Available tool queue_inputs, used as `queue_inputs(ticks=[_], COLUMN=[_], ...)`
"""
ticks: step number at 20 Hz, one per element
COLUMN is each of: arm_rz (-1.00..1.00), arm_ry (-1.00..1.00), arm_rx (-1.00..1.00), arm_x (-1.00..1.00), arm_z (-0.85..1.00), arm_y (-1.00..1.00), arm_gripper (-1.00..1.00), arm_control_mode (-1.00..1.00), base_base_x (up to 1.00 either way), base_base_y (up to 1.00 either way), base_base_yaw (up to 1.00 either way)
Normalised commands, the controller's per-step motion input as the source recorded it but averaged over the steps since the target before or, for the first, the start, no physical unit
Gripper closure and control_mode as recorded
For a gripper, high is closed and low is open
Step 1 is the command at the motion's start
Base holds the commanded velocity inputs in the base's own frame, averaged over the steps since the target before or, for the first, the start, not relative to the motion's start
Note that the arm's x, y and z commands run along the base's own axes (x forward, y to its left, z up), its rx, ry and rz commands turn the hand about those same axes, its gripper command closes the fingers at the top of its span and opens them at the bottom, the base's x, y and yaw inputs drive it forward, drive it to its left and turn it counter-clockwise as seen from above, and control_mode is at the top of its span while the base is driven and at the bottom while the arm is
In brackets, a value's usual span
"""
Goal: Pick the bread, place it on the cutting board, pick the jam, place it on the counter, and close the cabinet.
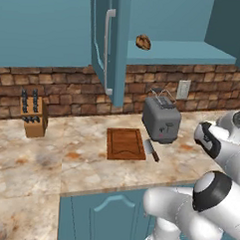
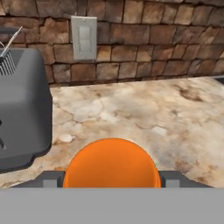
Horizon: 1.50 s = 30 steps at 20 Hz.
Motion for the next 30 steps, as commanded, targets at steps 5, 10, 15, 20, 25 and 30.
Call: queue_inputs(ticks=[5, 10, 15, 20, 25, 30], arm_rz=[-0.01, -0.02, 0.0, 0.0, 0.0, 0.0], arm_ry=[0.0, 0.0, 0.02, 0.05, 0.05, 0.0], arm_rx=[0.02, 0.0, 0.0, 0.01, 0.03, 0.01], arm_x=[0.08, 0.12, 0.01, 0.0, 0.0, 0.0], arm_z=[-0.41, -0.25, -0.22, -0.26, -0.3, -0.4], arm_y=[-0.09, -0.05, -0.1, -0.09, -0.05, -0.07], arm_gripper=[1.0, 1.0, 1.0, 1.0, 1.0, 1.0], arm_control_mode=[-1.0, -1.0, -1.0, -1.0, -1.0, -1.0], base_base_x=[0.0, 0.0, 0.0, 0.0, 0.0, 0.0], base_base_y=[0.0, 0.0, 0.0, 0.0, 0.0, 0.0], base_base_yaw=[0.0, 0.0, 0.0, 0.0, 0.0, 0.0])
